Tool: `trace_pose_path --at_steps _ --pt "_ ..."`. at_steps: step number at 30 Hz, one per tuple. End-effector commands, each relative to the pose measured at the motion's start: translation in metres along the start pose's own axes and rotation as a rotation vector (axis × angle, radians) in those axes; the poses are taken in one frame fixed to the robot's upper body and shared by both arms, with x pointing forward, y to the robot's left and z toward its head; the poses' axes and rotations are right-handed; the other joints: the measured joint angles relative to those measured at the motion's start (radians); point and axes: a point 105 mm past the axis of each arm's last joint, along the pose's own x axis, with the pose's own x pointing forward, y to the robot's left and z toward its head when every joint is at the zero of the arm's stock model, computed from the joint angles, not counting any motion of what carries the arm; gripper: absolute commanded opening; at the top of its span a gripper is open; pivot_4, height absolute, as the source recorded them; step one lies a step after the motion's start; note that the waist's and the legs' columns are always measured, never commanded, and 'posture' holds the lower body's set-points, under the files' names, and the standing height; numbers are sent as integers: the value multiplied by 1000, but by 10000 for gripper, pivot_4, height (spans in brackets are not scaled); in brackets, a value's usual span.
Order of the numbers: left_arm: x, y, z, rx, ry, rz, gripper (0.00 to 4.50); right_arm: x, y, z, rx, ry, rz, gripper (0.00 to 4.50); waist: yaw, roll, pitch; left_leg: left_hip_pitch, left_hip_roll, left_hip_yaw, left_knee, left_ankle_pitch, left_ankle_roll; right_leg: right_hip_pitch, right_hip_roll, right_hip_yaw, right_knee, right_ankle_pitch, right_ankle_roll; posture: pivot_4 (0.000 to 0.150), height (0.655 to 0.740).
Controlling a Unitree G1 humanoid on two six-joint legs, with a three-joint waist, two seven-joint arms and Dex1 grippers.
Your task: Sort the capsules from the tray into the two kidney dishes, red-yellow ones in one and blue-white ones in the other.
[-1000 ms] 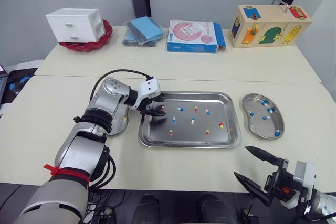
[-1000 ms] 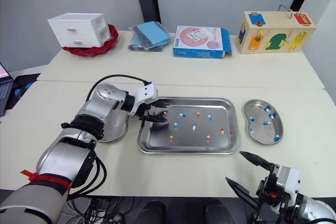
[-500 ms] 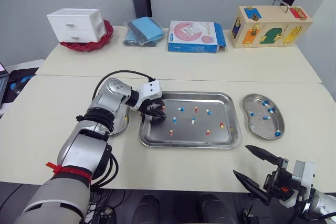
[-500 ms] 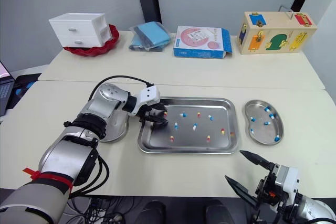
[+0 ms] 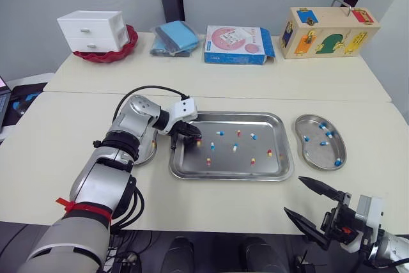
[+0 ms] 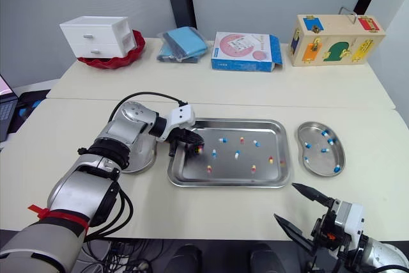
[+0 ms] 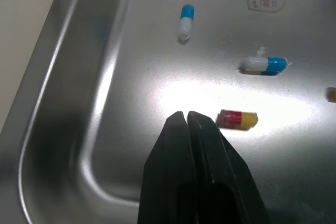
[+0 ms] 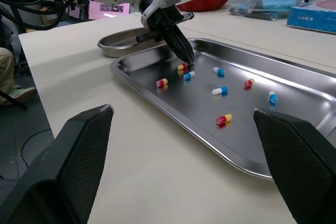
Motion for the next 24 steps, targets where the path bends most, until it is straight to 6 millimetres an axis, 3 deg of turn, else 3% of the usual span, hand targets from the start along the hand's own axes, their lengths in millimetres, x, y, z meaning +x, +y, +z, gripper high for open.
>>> trace_pose_path --at_steps 1,4,7,14,15,17,20,24 --pt "-3 1 5 5 -19 5 611 2 1 10 -38 -28 17 45000 0 0 0 0 0 0 0 0 0 0 0 0 0 0 0 1500 7400" --pt "-6 1 13 7 -48 -7 611 2 1 10 -39 -28 19 45000 0 0 0 0 0 0 0 0 0 0 0 0 0 0 0 1500 7400" --pt "-10 3 21 12 -75 -17 6666 2 1 10 -39 -29 19 45000 0 0 0 0 0 0 0 0 0 0 0 0 0 0 0 1500 7400" --pt "-13 -3 32 55 -138 -47 27138 4 2 10 -36 -30 21 45000 0 0 0 0 0 0 0 0 0 0 0 0 0 0 0 1500 7400" --pt "-13 -4 32 65 -141 -52 31942 4 2 10 -37 -31 21 45000 0 0 0 0 0 0 0 0 0 0 0 0 0 0 0 1500 7400" --pt "-13 -5 31 82 -143 -47 33748 4 2 10 -37 -30 20 45000 -1 0 0 0 0 0 0 0 0 0 0 0 0 0 0 1500 7400" --pt "-13 -5 30 96 -141 -40 43217 4 2 10 -36 -29 20 45000 0 0 0 0 0 0 0 0 0 0 0 0 0 0 0 1500 7400" --pt "-11 -7 25 118 -119 -43 44601 4 3 10 -35 -30 19 45000 0 0 0 0 0 0 0 0 0 0 0 0 0 0 0 1500 7400"
